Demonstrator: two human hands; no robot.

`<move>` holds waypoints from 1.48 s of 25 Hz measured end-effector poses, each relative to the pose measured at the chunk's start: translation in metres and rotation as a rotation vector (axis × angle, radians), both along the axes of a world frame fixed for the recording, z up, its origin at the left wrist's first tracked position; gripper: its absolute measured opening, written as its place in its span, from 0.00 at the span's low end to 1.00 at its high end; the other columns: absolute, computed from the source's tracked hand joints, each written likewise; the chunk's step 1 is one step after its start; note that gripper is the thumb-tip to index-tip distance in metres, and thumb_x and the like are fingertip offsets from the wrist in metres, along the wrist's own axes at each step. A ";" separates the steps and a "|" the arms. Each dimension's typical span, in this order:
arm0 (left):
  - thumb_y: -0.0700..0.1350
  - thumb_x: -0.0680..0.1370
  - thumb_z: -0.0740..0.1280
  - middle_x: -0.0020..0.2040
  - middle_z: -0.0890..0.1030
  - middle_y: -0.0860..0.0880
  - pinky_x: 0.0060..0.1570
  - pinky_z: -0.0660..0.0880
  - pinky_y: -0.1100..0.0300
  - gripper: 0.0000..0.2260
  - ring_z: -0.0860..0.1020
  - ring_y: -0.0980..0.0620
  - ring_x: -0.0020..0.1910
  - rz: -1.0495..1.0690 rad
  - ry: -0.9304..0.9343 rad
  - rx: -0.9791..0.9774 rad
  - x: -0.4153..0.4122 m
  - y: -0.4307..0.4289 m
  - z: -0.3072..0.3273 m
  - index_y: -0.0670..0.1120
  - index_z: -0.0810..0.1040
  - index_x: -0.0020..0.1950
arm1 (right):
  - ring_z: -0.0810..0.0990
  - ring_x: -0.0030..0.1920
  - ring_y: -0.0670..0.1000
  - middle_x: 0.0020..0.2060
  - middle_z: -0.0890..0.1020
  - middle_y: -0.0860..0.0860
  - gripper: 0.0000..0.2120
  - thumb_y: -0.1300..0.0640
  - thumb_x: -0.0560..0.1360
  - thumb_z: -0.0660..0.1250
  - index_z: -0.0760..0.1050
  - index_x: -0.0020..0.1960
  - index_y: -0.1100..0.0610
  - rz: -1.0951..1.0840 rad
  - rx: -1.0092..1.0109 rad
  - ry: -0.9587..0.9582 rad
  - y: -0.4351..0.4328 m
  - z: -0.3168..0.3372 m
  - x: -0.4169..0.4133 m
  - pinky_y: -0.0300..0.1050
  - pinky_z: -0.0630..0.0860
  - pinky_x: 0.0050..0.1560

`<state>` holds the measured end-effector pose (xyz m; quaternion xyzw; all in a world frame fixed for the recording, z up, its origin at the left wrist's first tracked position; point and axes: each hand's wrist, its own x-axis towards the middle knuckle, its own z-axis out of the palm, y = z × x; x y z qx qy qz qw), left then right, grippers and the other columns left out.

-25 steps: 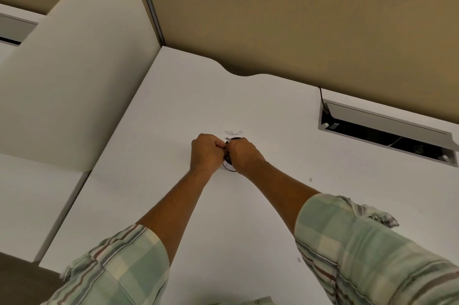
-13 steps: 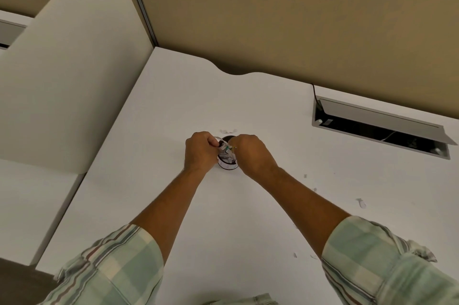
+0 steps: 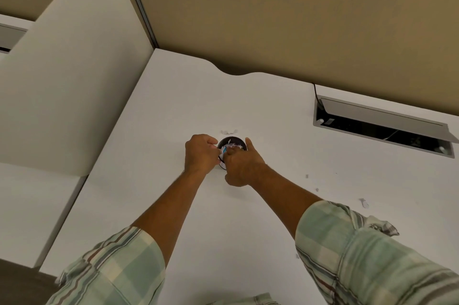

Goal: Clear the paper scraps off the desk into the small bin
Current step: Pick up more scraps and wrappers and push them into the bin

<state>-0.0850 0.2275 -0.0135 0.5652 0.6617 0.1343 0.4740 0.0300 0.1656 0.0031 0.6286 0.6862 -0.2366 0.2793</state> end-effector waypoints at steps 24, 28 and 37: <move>0.53 0.73 0.77 0.85 0.47 0.48 0.77 0.64 0.46 0.46 0.49 0.41 0.83 -0.734 0.635 0.126 -0.028 0.010 -0.057 0.49 0.53 0.83 | 0.57 0.79 0.52 0.81 0.55 0.44 0.36 0.64 0.78 0.64 0.55 0.80 0.46 0.089 0.251 0.261 0.066 -0.063 0.107 0.53 0.68 0.70; 0.51 0.73 0.78 0.85 0.46 0.49 0.76 0.65 0.45 0.47 0.47 0.41 0.83 -0.715 0.658 0.102 -0.024 0.013 -0.064 0.49 0.52 0.83 | 0.54 0.81 0.55 0.82 0.50 0.46 0.36 0.48 0.79 0.66 0.50 0.81 0.45 0.240 0.274 0.203 0.074 -0.084 0.098 0.53 0.70 0.63; 0.50 0.72 0.79 0.85 0.46 0.49 0.75 0.68 0.44 0.48 0.47 0.41 0.83 -0.716 0.651 0.110 -0.022 0.016 -0.065 0.49 0.53 0.83 | 0.68 0.68 0.58 0.74 0.65 0.56 0.40 0.60 0.75 0.72 0.57 0.79 0.45 0.217 0.327 0.274 0.073 -0.079 0.097 0.53 0.75 0.61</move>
